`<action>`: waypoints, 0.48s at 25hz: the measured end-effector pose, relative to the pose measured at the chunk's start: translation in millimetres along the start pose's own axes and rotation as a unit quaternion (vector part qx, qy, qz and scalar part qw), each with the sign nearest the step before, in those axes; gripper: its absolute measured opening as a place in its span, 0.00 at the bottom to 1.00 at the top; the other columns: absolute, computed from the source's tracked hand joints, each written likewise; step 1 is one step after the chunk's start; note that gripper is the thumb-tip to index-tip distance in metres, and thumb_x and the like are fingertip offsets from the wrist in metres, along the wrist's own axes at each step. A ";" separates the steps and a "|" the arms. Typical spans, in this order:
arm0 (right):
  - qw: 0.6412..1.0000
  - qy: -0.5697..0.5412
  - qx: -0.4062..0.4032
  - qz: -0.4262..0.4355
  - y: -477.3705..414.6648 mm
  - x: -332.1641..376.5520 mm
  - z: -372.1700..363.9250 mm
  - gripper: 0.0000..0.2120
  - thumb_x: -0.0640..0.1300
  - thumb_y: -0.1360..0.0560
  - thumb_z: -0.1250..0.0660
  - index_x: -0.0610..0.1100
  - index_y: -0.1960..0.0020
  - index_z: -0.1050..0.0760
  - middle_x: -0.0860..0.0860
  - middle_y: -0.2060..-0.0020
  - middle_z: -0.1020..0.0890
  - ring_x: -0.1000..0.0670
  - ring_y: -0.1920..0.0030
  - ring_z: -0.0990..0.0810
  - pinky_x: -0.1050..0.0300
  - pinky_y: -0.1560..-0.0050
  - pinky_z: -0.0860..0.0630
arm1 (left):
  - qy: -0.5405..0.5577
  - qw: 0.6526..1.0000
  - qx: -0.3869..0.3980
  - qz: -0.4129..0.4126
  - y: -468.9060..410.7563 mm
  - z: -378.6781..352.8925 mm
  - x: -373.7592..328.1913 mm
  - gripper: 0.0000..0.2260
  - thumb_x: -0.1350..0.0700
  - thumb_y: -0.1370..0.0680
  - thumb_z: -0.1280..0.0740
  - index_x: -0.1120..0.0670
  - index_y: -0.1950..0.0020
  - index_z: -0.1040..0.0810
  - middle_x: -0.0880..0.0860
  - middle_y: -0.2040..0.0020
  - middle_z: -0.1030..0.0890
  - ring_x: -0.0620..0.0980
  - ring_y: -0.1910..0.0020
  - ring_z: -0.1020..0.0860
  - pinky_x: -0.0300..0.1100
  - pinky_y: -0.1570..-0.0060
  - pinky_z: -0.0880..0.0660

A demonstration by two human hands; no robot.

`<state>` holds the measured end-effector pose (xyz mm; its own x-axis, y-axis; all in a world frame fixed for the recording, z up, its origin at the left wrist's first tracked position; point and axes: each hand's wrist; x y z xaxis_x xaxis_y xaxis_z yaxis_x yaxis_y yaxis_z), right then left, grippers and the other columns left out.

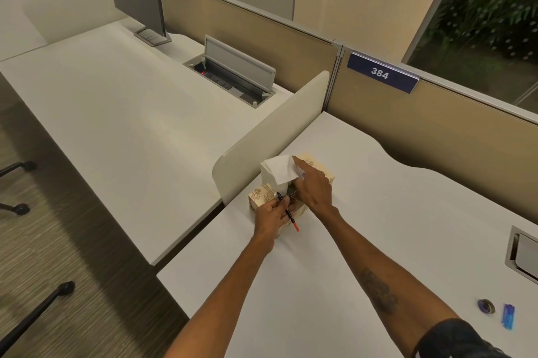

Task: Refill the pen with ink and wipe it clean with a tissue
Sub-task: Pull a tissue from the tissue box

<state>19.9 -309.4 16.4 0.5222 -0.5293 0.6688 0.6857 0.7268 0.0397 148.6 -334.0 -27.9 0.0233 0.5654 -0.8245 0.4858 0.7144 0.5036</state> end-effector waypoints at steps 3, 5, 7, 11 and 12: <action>0.999 -0.024 -0.043 -0.007 -1.8 10.0 4.9 0.09 0.42 0.22 0.40 0.52 0.52 0.22 0.49 0.58 0.18 0.46 0.58 0.23 0.57 0.61 0.32 | -0.001 1.000 -0.019 0.003 3.0 -2.2 -3.8 0.04 0.57 0.21 0.30 0.50 0.48 0.21 0.53 0.46 0.16 0.51 0.47 0.17 0.40 0.54 0.18; 0.998 -0.026 -0.059 -0.002 -3.5 13.0 8.1 0.09 0.41 0.22 0.41 0.50 0.56 0.24 0.50 0.61 0.19 0.45 0.59 0.21 0.57 0.63 0.30 | -0.002 1.000 -0.016 0.004 3.3 -3.1 -3.2 0.03 0.57 0.21 0.31 0.50 0.50 0.20 0.51 0.50 0.15 0.49 0.50 0.17 0.39 0.54 0.18; 0.996 -0.040 -0.075 0.002 -4.1 14.9 10.5 0.11 0.40 0.23 0.40 0.48 0.48 0.20 0.49 0.57 0.16 0.46 0.56 0.19 0.54 0.62 0.24 | 0.002 1.000 -0.010 0.009 3.4 -2.6 -2.4 0.03 0.57 0.21 0.31 0.51 0.49 0.19 0.50 0.52 0.15 0.49 0.50 0.16 0.43 0.50 0.18; 0.991 -0.097 -0.092 0.006 -3.3 35.0 24.2 0.16 0.38 0.25 0.37 0.49 0.41 0.20 0.50 0.57 0.15 0.50 0.60 0.18 0.56 0.60 0.23 | 0.001 1.000 -0.007 0.001 4.5 -2.5 -2.3 0.03 0.58 0.21 0.31 0.54 0.52 0.17 0.52 0.55 0.14 0.50 0.52 0.15 0.41 0.52 0.19; 0.988 -0.111 -0.103 0.006 -4.8 40.7 29.2 0.15 0.38 0.25 0.36 0.48 0.40 0.20 0.50 0.55 0.15 0.51 0.60 0.20 0.57 0.59 0.23 | 0.001 1.000 -0.007 0.000 5.5 -2.7 -2.4 0.03 0.58 0.21 0.31 0.55 0.51 0.17 0.52 0.55 0.14 0.50 0.52 0.16 0.39 0.53 0.19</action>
<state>23.1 -321.6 65.1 0.4233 -0.3951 0.8153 0.7806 0.6158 -0.1068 148.8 -330.3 -22.4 0.0214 0.5664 -0.8239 0.4738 0.7199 0.5072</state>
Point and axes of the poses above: each hand's wrist, its own y-axis away from the middle knuckle, its own z-axis out of the back of the hand, x = y × z
